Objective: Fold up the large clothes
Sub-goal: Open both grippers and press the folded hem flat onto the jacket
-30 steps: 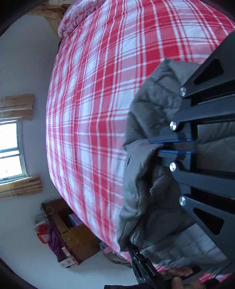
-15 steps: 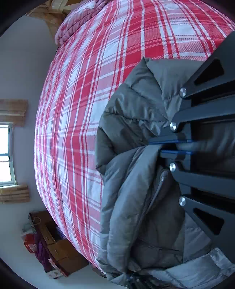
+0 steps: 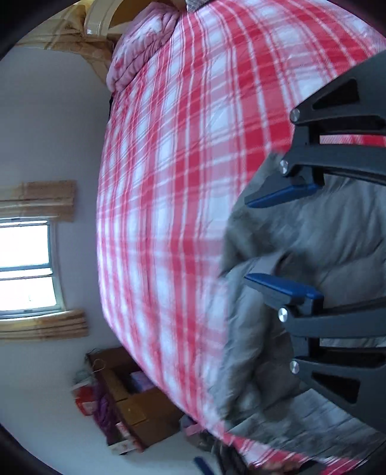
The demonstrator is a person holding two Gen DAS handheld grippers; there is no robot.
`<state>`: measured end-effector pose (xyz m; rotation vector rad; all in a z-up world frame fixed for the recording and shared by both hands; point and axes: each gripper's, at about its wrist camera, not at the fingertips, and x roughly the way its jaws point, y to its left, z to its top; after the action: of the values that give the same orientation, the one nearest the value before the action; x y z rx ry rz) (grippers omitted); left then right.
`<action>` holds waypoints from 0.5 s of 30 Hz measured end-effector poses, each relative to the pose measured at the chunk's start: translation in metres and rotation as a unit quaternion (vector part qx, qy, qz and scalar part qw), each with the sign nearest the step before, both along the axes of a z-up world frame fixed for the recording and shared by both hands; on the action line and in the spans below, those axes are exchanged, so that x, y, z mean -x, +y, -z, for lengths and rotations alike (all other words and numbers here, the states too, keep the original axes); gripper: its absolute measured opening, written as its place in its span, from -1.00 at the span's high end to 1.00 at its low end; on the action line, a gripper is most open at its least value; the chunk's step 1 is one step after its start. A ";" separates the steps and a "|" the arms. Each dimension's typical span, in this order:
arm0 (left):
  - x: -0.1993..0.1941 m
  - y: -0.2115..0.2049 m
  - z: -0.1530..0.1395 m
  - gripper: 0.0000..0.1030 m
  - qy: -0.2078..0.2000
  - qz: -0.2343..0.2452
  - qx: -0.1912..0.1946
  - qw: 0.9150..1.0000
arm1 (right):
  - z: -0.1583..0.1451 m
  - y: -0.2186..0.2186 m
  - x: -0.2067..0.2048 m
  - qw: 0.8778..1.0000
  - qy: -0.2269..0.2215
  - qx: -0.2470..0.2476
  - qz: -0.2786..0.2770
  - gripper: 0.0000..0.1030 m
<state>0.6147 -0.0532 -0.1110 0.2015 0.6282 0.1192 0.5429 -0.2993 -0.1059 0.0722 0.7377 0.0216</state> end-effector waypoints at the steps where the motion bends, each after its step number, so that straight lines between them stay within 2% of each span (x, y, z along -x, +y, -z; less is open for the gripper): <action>1: -0.006 -0.006 0.008 -0.93 0.007 0.003 -0.002 1.000 | 0.001 0.005 -0.007 1.000 0.000 -0.014 -0.003 -0.12; 3: -0.013 -0.013 0.026 -0.93 0.028 0.008 -0.005 1.000 | 0.007 0.022 -0.025 0.999 -0.002 -0.049 -0.021 -0.14; 5: -0.012 -0.017 0.050 -0.93 0.048 0.012 -0.016 0.999 | 0.019 0.039 -0.038 0.998 0.002 -0.042 -0.035 -0.14; 8: -0.008 -0.014 0.082 -0.93 0.071 0.022 -0.019 0.997 | 0.049 0.048 -0.047 0.997 0.034 -0.043 -0.044 -0.14; 12: -0.005 -0.011 0.094 -0.93 0.073 0.028 0.000 0.997 | 0.084 0.048 -0.038 0.997 0.050 -0.017 -0.055 -0.14; 15: -0.007 -0.014 0.100 -0.96 0.085 0.029 -0.005 0.996 | 0.091 0.046 -0.036 0.997 0.048 -0.017 -0.058 -0.14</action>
<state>0.6221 -0.0677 -0.2112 0.2412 0.7905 0.0505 0.5786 -0.2532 -0.1970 0.0630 0.8375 0.1432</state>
